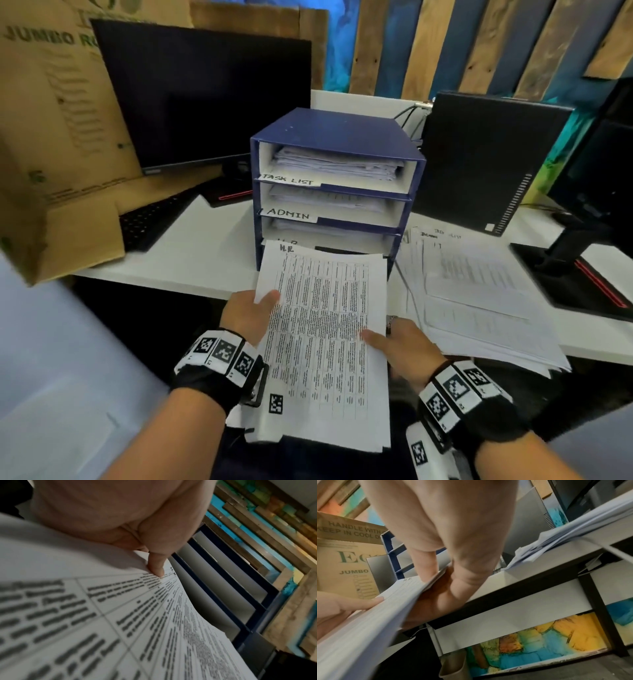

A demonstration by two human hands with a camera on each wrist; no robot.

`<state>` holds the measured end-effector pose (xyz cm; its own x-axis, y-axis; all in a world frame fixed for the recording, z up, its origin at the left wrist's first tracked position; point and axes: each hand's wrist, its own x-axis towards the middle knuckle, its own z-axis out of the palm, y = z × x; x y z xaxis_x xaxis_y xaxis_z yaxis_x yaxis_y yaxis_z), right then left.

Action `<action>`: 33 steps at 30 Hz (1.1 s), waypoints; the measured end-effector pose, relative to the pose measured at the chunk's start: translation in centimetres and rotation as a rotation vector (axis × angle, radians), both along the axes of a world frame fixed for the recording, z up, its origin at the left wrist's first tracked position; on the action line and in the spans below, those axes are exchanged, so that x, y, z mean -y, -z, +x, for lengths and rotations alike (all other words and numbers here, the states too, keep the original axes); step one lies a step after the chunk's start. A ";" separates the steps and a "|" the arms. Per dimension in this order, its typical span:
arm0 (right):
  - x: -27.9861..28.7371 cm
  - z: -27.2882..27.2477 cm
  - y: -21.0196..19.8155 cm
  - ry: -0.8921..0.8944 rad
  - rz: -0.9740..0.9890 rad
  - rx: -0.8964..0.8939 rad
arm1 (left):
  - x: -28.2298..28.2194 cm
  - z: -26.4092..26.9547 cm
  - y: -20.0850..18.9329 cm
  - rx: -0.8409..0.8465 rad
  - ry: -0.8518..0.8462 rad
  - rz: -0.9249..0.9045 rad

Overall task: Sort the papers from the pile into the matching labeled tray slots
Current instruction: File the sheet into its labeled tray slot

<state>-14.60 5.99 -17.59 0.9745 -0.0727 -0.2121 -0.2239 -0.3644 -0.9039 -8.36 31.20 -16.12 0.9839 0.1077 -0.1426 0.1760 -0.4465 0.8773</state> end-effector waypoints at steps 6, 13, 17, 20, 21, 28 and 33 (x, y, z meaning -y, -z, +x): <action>-1.2 1.6 0.1 0.057 0.197 0.025 | -1.1 2.3 -2.6 0.057 -0.038 -0.026; -1.2 6.4 -4.7 0.318 0.225 0.105 | -1.6 2.9 -4.7 -0.235 0.029 -0.200; -1.2 7.5 -7.1 0.372 0.131 0.094 | -1.7 2.3 -3.6 -0.249 0.107 -0.355; -0.7 6.7 -7.2 0.341 0.129 -0.084 | -0.4 3.8 -3.5 -0.069 -0.019 -0.394; -0.6 6.2 -7.1 0.331 0.160 -0.135 | 0.3 4.4 -3.8 -0.031 -0.057 -0.412; -1.8 8.0 -7.3 0.604 0.566 0.054 | 4.0 6.9 -5.4 0.146 -0.287 -0.434; -3.4 9.2 -7.2 0.554 0.705 0.161 | 5.4 7.5 -5.1 0.207 -0.309 -0.617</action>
<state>-5.41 9.38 -10.43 0.8607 -0.4439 -0.2494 -0.0543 0.4070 -0.9118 -0.84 25.83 -11.04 0.9350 0.3454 -0.0807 0.0165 0.1849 0.9826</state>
